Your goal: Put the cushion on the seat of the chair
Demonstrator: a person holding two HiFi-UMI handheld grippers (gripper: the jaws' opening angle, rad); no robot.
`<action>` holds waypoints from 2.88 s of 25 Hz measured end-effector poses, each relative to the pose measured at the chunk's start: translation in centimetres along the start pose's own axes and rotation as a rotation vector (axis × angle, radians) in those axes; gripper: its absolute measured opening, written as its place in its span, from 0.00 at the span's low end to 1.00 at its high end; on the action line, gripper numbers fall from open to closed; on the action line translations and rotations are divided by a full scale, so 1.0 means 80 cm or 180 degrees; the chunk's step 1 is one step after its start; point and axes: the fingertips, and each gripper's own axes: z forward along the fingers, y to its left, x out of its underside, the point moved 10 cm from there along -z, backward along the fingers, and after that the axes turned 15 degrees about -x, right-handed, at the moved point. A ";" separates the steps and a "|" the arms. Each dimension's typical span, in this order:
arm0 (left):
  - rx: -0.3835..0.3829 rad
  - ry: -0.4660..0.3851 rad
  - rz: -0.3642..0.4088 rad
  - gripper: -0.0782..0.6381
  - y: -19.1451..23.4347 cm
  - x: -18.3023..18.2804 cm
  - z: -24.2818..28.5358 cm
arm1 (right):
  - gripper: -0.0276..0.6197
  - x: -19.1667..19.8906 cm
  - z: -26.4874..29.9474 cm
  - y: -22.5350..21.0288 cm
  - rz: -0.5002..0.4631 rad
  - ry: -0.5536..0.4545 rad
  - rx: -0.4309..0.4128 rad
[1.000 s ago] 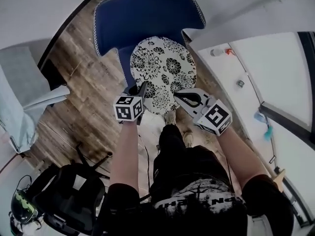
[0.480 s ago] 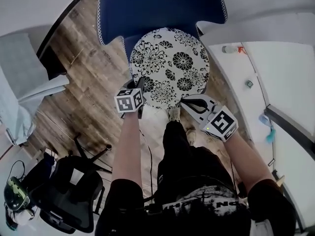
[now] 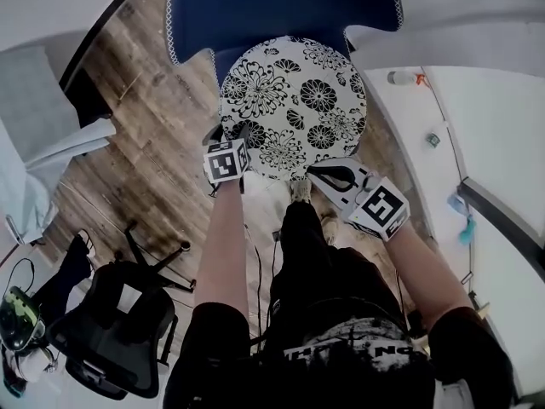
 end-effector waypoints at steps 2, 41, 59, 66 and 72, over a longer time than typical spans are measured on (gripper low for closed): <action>-0.0149 -0.0019 0.0013 0.48 0.006 0.003 -0.004 | 0.07 0.000 0.000 0.002 0.0032 -0.0028 0.0002; 0.0947 -0.1481 0.0709 0.13 -0.123 -0.133 -0.380 | 0.07 -0.165 -0.123 0.110 -0.0535 -0.0378 0.0496; 0.1029 -0.1935 0.0961 0.13 -0.134 -0.151 -0.491 | 0.07 -0.209 -0.179 0.170 -0.0799 -0.0574 0.1023; 0.1108 -0.1996 0.0960 0.13 -0.139 -0.150 -0.506 | 0.07 -0.213 -0.180 0.183 -0.0868 -0.0557 0.1024; 0.1140 -0.1965 0.0973 0.13 -0.142 -0.151 -0.509 | 0.07 -0.208 -0.181 0.185 -0.0856 -0.0566 0.1005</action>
